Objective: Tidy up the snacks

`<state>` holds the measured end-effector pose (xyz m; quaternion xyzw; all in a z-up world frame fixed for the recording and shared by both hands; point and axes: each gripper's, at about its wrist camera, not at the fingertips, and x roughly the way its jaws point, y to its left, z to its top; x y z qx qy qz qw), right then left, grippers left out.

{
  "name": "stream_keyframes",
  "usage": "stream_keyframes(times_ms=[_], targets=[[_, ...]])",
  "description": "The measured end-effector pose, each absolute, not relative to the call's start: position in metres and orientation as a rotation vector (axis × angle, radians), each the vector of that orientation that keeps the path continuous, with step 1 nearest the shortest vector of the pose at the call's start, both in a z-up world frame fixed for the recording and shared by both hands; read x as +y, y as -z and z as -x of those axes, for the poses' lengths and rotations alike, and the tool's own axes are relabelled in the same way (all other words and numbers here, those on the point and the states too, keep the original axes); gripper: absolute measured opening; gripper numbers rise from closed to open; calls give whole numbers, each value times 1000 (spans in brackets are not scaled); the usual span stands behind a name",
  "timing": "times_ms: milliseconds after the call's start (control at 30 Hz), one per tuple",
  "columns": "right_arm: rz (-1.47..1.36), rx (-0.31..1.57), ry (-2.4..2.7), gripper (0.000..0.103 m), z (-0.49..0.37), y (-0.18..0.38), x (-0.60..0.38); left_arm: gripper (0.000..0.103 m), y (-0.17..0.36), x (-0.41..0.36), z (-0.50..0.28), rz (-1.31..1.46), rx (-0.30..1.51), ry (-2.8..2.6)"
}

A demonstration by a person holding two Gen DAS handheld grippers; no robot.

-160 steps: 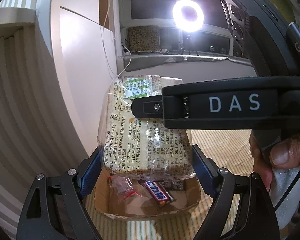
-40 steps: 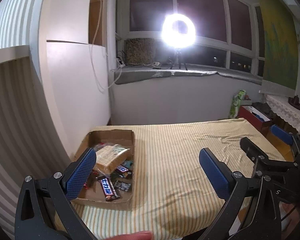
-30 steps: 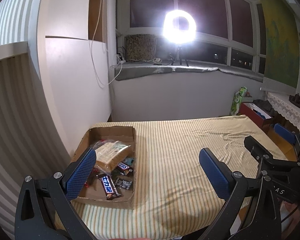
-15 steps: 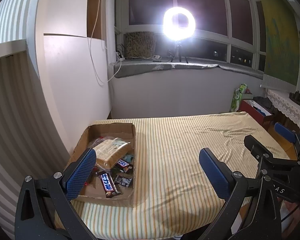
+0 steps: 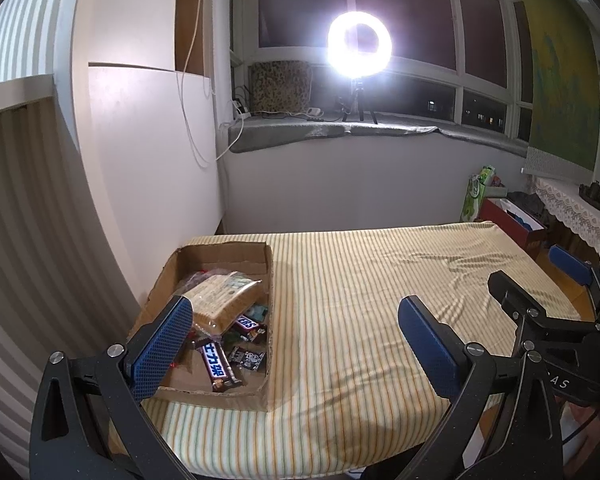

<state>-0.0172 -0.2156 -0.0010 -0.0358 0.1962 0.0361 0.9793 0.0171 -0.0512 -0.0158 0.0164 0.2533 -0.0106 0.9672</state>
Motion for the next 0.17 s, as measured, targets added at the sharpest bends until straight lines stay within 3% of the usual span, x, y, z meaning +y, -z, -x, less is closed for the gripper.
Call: stream_keyframes(times_ms=[167], targets=[[72, 395, -72, 103, 17, 1, -215, 102, 16, -51, -12, -49, 475, -21]])
